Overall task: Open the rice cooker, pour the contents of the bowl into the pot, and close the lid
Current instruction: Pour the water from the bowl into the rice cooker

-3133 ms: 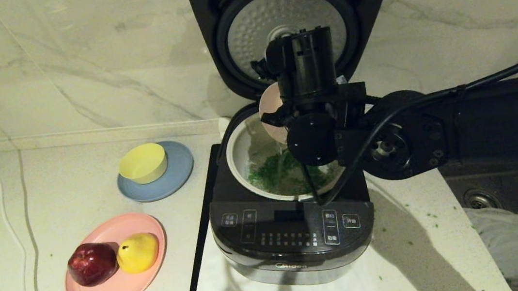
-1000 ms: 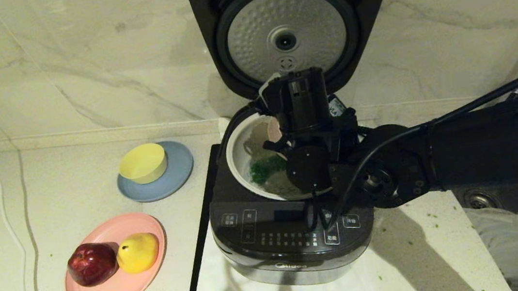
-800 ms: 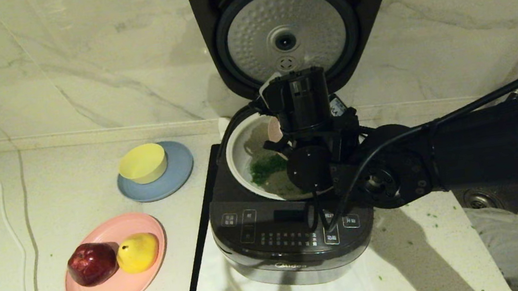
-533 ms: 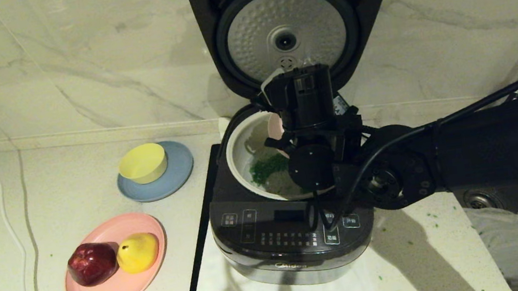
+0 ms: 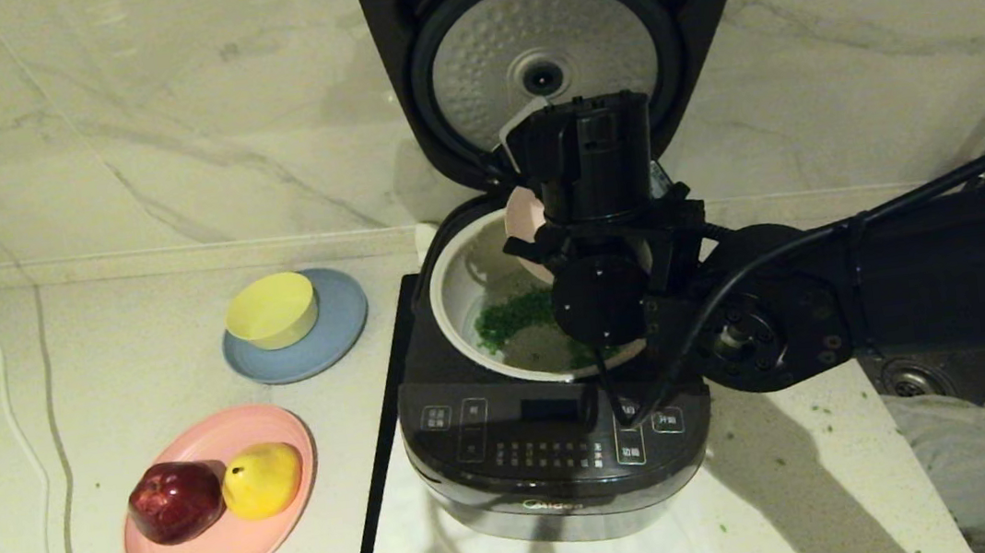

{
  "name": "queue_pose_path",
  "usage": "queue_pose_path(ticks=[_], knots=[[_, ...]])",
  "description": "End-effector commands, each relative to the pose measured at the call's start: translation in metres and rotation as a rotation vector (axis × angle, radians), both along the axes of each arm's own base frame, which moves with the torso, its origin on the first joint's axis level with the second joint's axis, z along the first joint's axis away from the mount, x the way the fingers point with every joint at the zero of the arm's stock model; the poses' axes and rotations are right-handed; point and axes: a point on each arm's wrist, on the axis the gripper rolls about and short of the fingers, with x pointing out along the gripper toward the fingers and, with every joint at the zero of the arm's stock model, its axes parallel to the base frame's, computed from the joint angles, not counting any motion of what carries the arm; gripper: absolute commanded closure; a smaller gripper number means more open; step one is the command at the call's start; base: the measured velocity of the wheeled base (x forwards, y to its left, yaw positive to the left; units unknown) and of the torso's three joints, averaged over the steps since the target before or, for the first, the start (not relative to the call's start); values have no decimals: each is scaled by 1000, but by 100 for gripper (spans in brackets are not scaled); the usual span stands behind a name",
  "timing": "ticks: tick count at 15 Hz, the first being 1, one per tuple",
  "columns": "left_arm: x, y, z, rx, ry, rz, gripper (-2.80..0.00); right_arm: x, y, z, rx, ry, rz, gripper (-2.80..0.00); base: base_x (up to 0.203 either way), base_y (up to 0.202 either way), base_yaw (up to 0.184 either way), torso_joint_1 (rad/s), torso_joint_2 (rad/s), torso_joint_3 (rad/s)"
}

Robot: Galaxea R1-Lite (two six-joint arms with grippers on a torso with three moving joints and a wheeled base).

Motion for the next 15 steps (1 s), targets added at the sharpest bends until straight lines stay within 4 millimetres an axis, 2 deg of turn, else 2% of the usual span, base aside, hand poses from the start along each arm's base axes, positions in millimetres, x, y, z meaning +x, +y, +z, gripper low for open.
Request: queue_pose_path(ticks=[1,3,4,6,8,10,15], knots=[[1,0,-2,1,7,1,0,-2,-3,-8,-32,19,-6,0,0,0,0,0,0,0],[1,0,-2,1,7,1,0,-1,-2,-1,-11,-6,-7,0,0,0,0,0,0,0],[1,0,-2,1,7,1,0,-1,-2,-6,-23,3,-7,0,0,0,0,0,0,0],[1,0,-2,1,7,1,0,0,-2,0,-5,-13,-9,0,0,0,0,0,0,0],[1,0,-2,1,7,1,0,-1,-3,-8,-41,10,-9,0,0,0,0,0,0,0],[1,0,-2,1,7,1,0,-2,-3,3,-23,-11,-9,0,0,0,0,0,0,0],[1,0,-2,1,7,1,0,0,-4,8,6,-47,-3,0,0,0,0,0,0,0]])
